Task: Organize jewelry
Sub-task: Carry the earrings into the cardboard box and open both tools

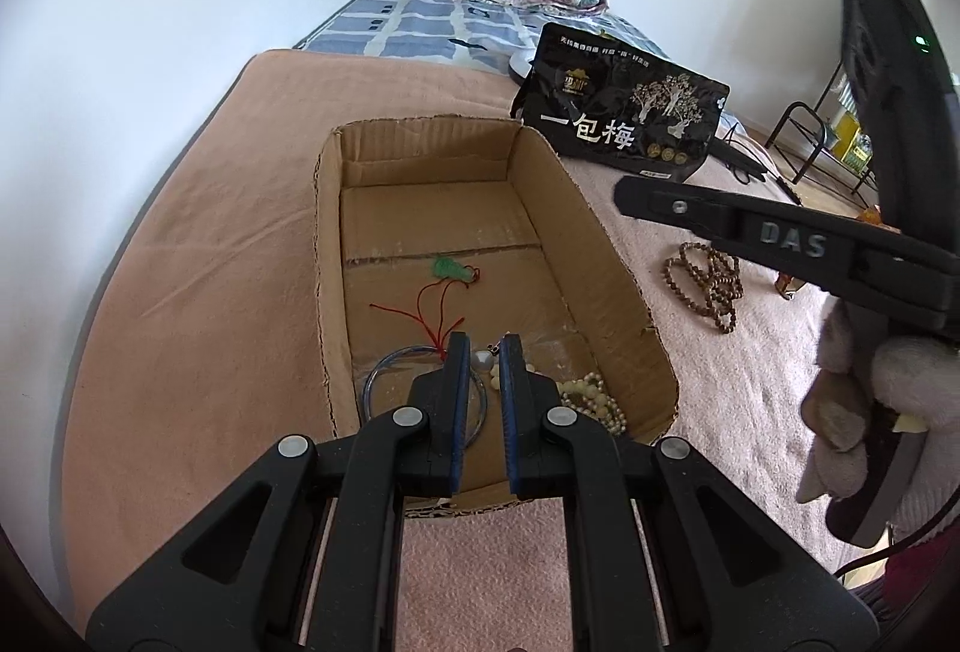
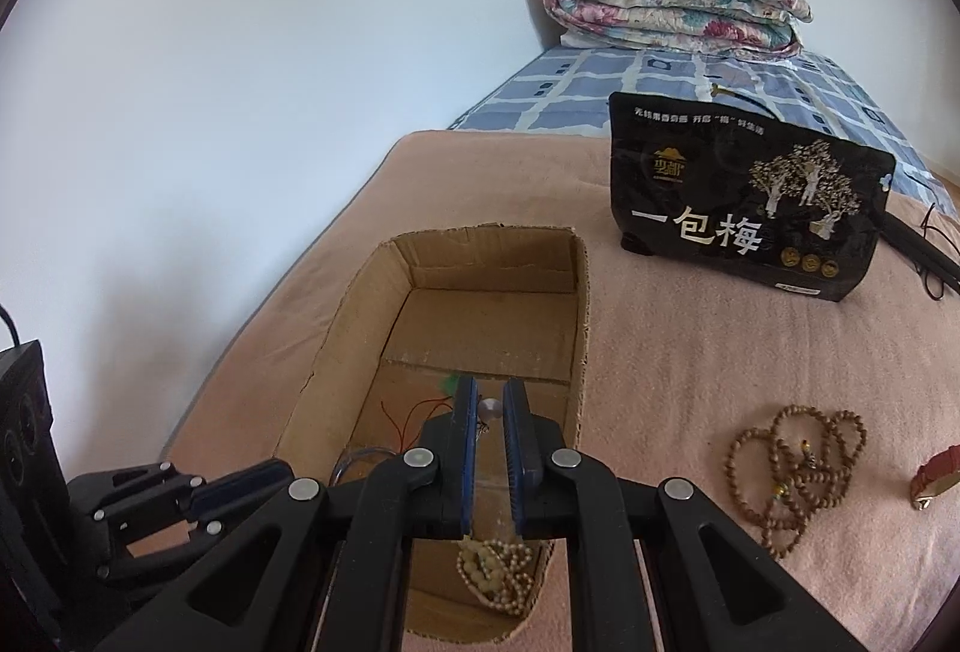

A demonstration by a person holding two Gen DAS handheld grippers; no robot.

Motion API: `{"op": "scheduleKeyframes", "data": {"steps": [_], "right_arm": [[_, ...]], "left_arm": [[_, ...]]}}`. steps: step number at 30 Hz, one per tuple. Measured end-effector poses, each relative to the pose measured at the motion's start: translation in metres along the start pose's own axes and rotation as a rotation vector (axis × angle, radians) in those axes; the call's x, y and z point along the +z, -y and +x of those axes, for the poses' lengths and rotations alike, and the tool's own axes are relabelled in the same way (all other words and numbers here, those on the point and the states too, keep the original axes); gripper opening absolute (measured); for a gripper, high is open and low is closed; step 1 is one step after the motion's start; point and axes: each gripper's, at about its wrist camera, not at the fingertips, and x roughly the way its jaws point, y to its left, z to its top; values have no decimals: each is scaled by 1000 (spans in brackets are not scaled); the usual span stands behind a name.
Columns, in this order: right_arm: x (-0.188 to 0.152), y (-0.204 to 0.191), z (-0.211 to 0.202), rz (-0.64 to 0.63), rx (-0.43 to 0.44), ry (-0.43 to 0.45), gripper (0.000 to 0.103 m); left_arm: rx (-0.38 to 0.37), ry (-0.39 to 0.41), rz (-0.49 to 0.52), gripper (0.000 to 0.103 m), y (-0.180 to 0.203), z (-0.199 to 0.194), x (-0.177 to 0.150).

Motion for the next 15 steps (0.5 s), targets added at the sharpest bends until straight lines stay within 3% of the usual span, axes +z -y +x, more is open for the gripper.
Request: {"op": "scheduleKeyframes", "data": {"steps": [5, 7, 9, 11, 13, 14, 15], "right_arm": [[0, -4, 13, -4, 11, -19, 9], [1, -6, 14, -10, 3, -15, 26], [1, -7, 13, -14, -2, -7, 33], [1, -7, 13, -18, -10, -6, 34], [1, -7, 12, -15, -20, -4, 49], [1, -6, 11, -13, -26, 0, 54], [0, -6, 9, -13, -32, 9, 61]], "left_arm": [[-3, -4, -3, 8, 0, 2, 1], [-3, -6, -6, 8, 0, 3, 1], [2, -11, -7, 8, -1, 4, 1], [10, -17, -4, 9, 0, 6, 1], [19, -23, -8, 27, 0, 8, 0], [21, -19, -15, 44, 0, 8, 0], [24, -11, -22, 47, -1, 7, -1]]}}
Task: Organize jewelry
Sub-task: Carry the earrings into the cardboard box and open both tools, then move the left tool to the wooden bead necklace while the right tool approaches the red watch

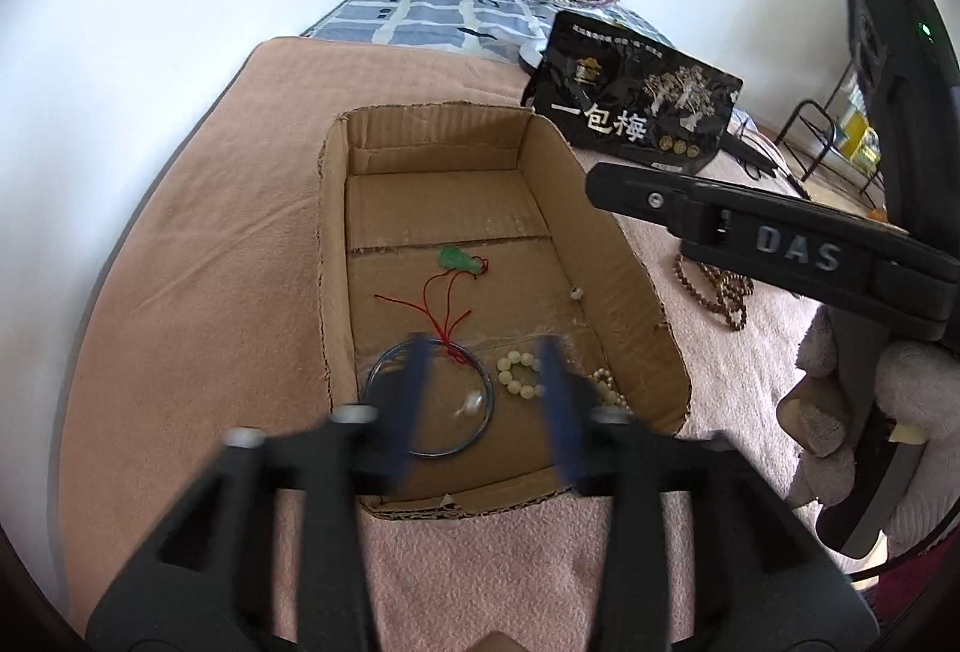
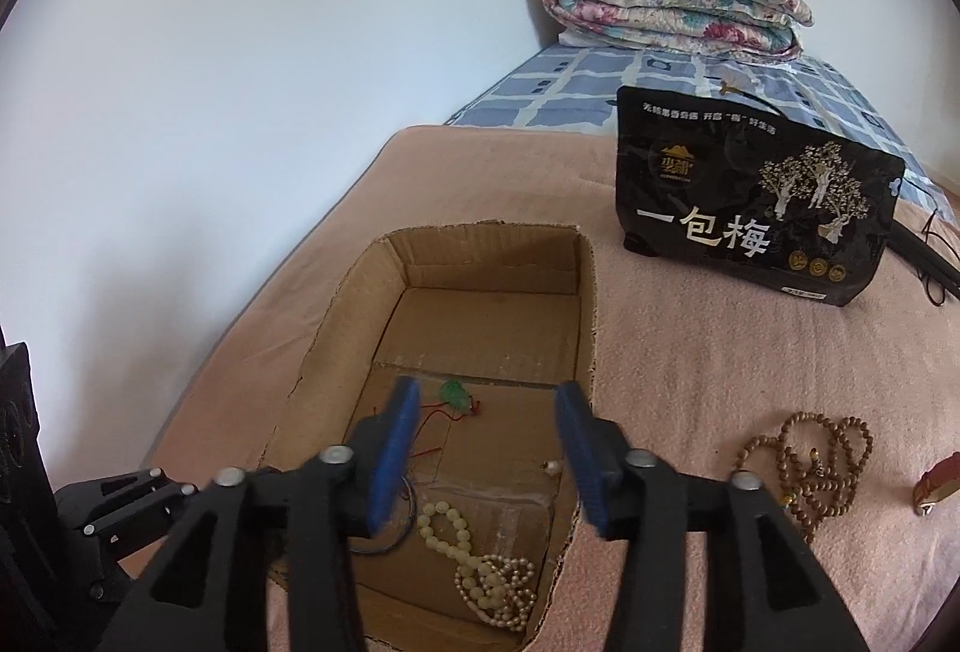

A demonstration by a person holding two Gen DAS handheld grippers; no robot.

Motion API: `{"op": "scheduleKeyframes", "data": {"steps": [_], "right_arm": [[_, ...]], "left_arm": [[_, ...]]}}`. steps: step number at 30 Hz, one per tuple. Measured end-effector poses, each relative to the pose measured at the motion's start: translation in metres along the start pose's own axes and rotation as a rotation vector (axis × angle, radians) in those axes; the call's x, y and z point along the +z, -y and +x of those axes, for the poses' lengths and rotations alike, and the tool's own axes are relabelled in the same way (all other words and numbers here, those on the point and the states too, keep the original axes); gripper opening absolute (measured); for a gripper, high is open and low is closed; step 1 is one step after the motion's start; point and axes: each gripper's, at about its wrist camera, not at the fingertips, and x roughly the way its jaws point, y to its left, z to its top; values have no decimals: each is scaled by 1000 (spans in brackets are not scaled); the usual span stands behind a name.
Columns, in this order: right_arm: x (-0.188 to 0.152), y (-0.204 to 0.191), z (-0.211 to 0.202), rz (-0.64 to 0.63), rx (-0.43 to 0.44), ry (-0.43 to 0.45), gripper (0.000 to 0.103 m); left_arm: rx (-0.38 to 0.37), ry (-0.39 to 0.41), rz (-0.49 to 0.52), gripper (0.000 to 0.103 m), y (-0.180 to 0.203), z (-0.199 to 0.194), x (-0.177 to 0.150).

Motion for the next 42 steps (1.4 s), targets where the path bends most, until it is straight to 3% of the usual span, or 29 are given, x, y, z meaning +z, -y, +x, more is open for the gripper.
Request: {"op": "scheduleKeyframes", "data": {"steps": [7, 18, 34, 42], "right_arm": [[2, 5, -10, 3, -33, 33, 84], [1, 12, -19, 14, -67, 38, 102], [-4, 35, -55, 9, -124, 78, 103], [-9, 67, -82, 36, -172, 101, 103]], "left_arm": [[4, 6, -4, 47, 2, -2, -1], [13, 23, 25, 47, 16, -9, -1], [-3, 85, 93, 47, 55, -25, 5], [-25, 106, 141, 47, 85, -29, 4]]}}
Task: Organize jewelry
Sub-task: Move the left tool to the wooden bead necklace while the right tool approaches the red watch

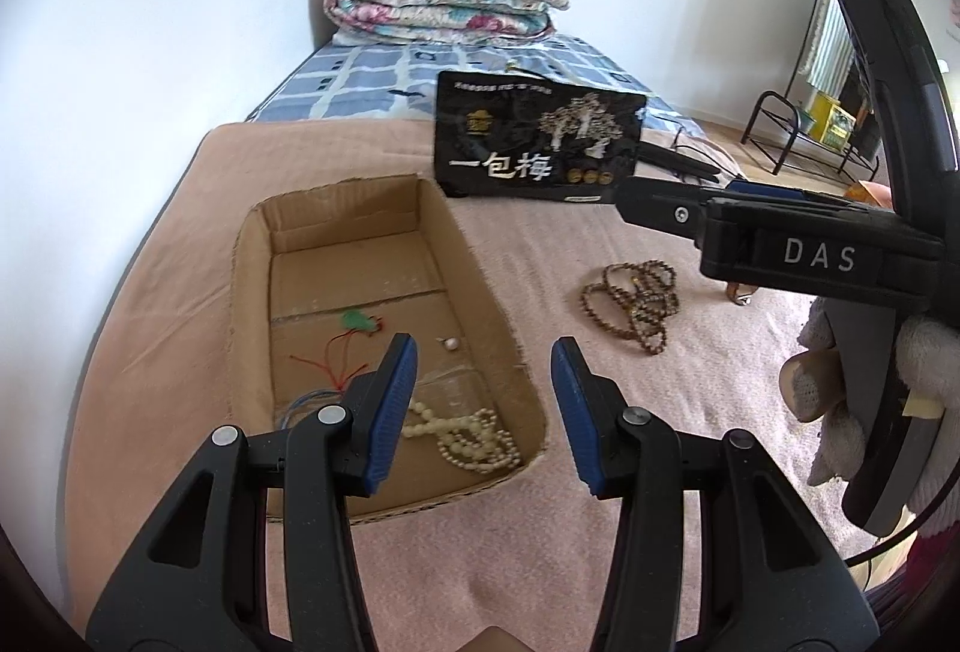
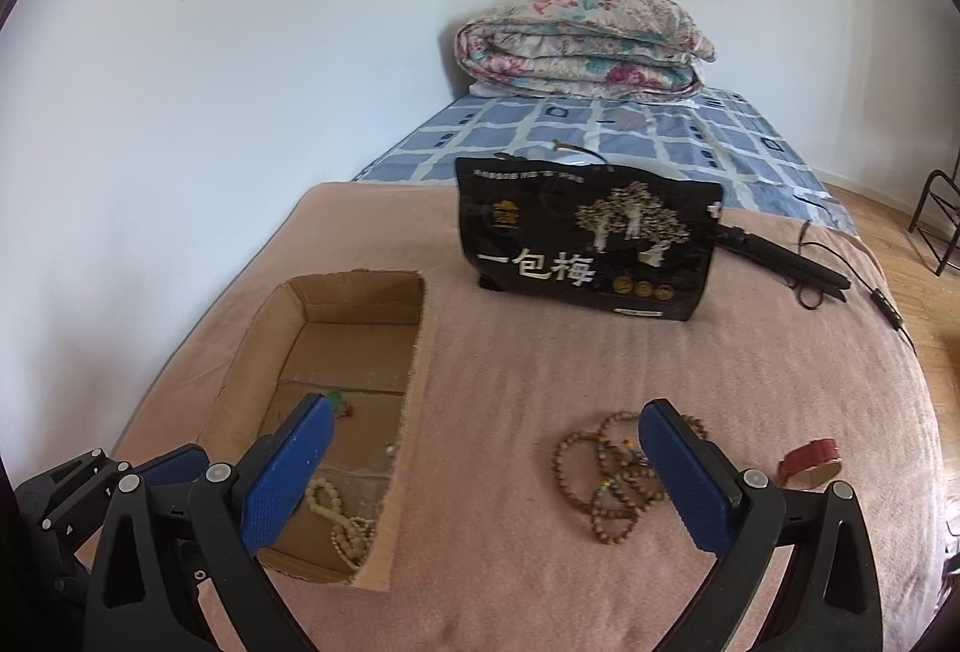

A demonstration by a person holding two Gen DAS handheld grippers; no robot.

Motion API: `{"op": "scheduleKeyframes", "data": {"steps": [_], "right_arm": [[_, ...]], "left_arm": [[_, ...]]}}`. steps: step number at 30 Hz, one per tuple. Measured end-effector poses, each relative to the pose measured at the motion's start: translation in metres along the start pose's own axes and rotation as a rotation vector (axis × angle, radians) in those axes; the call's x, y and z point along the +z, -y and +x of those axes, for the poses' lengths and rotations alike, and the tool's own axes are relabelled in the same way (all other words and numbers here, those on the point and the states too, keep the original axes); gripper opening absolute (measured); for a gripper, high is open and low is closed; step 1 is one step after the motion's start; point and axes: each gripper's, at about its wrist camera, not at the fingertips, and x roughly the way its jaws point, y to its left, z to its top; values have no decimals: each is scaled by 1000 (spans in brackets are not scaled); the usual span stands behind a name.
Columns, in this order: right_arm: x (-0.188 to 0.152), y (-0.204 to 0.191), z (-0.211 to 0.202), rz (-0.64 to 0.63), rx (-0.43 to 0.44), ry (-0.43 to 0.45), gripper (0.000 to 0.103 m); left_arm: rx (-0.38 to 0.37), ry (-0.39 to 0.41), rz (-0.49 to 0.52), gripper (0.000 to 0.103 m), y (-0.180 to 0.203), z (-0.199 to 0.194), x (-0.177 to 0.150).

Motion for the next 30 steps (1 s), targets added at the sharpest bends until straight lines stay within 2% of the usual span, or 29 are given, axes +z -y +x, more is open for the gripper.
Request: {"op": "scheduleKeyframes", "data": {"steps": [16, 18, 20, 30], "right_arm": [[-18, 84, -41, 52, -98, 5, 103], [-22, 98, -44, 67, -111, -1, 103], [-25, 115, -47, 97, -122, -7, 103], [-41, 188, -53, 287, -124, -28, 103]], "left_arm": [[-76, -34, 74, 48, 61, 26, 6], [-90, -46, 81, 53, 70, 31, 6], [-104, -50, 87, 57, 80, 37, 6], [-170, -125, 84, 57, 116, 75, 7]]}}
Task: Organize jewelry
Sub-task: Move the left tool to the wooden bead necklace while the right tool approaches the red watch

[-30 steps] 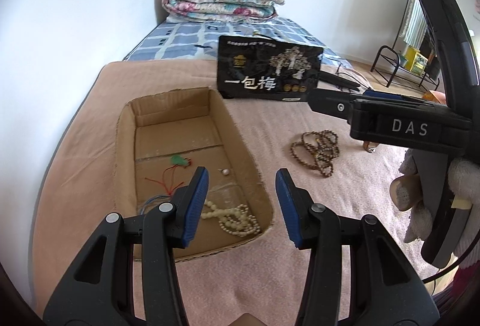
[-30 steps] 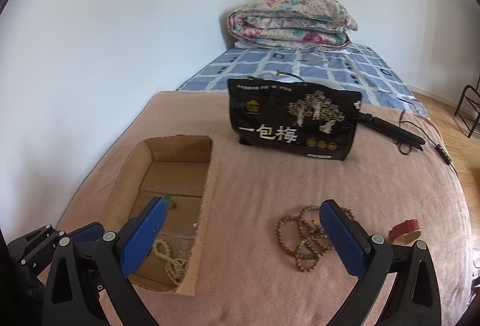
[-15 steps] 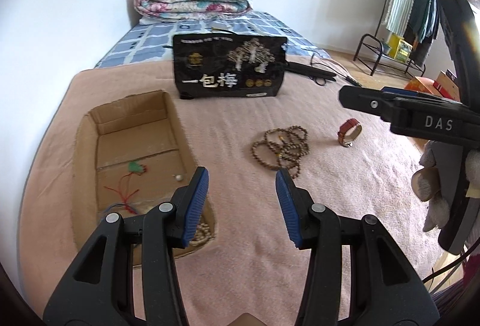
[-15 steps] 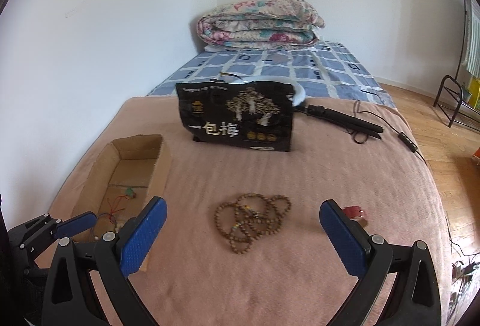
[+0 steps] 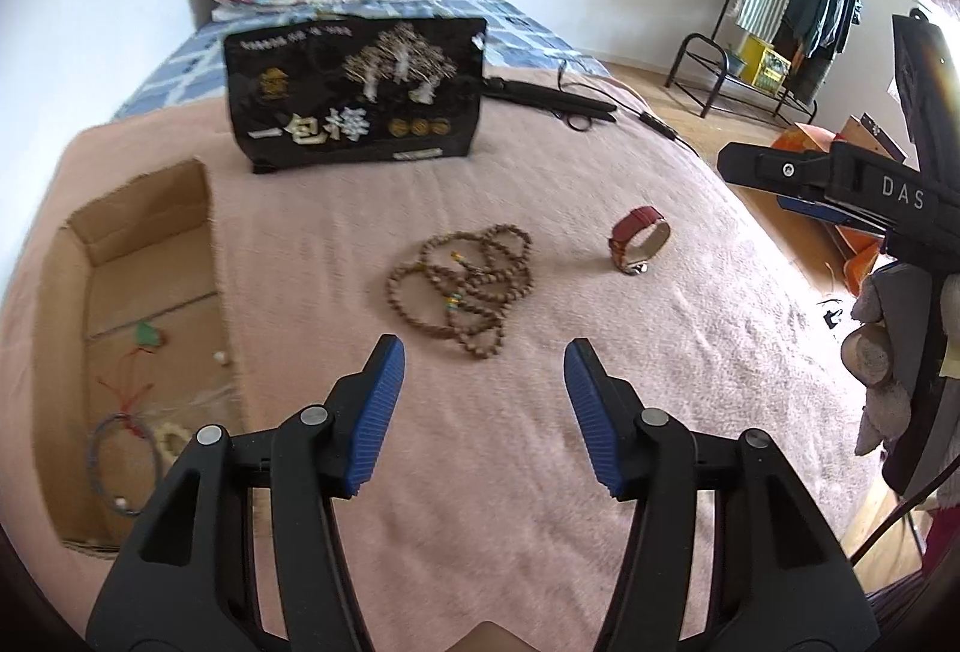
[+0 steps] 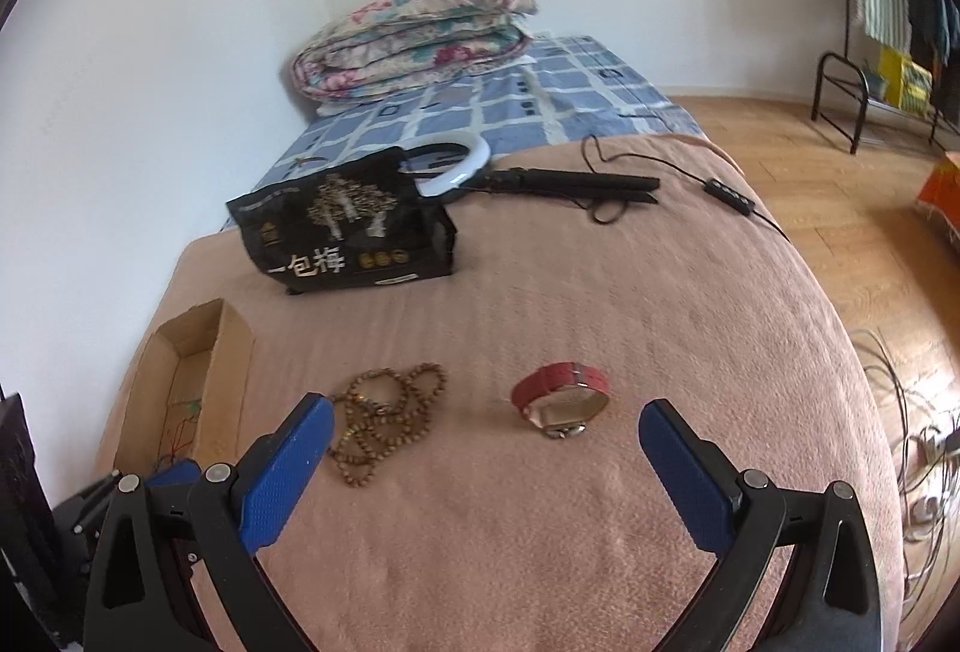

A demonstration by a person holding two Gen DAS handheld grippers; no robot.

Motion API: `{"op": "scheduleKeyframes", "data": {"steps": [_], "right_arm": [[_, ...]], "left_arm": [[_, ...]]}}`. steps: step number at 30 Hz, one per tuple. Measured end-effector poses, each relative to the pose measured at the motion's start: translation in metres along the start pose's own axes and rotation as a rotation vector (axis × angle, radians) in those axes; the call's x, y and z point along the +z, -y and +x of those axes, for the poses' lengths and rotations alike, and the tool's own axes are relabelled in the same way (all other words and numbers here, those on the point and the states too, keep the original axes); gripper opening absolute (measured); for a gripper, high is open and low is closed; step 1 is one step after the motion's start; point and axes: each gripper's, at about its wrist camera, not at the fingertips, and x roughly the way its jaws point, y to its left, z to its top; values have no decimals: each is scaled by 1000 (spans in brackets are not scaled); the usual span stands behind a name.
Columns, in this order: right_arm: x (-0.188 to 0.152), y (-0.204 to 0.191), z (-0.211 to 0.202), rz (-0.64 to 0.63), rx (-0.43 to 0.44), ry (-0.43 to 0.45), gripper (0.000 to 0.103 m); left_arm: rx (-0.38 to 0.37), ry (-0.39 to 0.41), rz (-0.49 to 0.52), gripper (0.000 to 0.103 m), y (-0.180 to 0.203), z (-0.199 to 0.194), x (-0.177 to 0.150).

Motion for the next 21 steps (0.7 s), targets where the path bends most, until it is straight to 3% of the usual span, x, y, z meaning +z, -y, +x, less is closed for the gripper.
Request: {"op": "scheduleKeyframes", "data": {"steps": [9, 16, 18, 21], "right_arm": [[-5, 21, 28, 58, 9, -63, 103], [-3, 26, 56, 4, -61, -78, 103], [-3, 27, 63, -19, -78, -76, 103], [-5, 26, 73, -76, -111, -68, 103]], "left_arm": [[-13, -71, -44, 57, 5, 41, 2], [3, -103, -80, 57, -4, 70, 6], [4, -111, -98, 66, -7, 76, 8], [-5, -118, -119, 67, -10, 88, 11]]}}
